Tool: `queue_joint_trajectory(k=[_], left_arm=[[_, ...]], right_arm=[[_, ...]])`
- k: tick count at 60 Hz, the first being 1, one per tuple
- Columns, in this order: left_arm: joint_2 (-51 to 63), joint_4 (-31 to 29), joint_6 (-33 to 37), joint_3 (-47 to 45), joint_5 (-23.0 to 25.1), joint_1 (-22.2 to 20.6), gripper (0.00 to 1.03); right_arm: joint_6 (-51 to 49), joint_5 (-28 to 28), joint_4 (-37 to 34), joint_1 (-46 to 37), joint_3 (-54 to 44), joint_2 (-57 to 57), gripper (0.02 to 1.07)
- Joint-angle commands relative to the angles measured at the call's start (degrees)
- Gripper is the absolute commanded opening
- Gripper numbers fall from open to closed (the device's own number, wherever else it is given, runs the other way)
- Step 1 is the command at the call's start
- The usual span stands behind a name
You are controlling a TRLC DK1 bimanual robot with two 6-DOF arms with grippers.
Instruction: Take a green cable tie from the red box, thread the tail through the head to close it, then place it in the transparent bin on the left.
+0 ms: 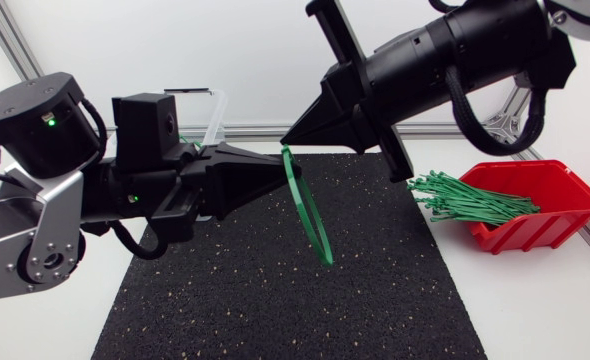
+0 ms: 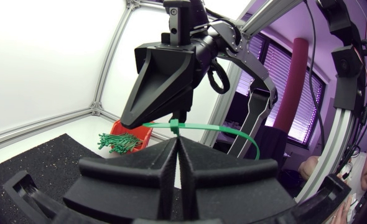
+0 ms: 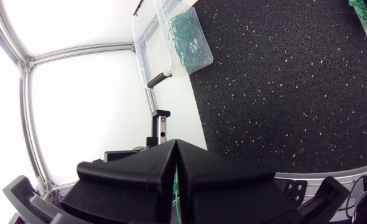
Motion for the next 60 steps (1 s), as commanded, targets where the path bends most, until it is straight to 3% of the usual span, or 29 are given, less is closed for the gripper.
queue_joint_trajectory(k=[1,16,25,29,31,60], left_arm=[[0.0,0.6,0.8,-1.6,0.4,-0.5,0.04],[-1.1,0.6,1.7,-2.3,0.5,-1.0,0.04],[-0.8,0.6,3.2,-2.2,2.8,1.2,0.04],[-0.1,0.6,4.0,-1.9,4.5,2.2,0.04],[0.3,0.6,4.5,-1.7,4.9,2.6,0.04],[4.4,0.6,11.5,1.1,15.2,7.2,0.04]], right_arm=[[-1.0,0.4,-0.8,0.4,1.2,-0.9,0.08],[-1.0,0.5,-0.8,0.4,1.1,-0.9,0.08],[-0.9,0.5,-0.7,0.3,0.6,-1.3,0.09],[-1.0,0.4,-0.5,0.3,0.3,-1.6,0.26],[-1.1,0.1,-0.4,0.3,-0.2,-1.7,0.29],[-1.9,-1.1,-0.1,1.7,-3.4,-2.8,0.29]])
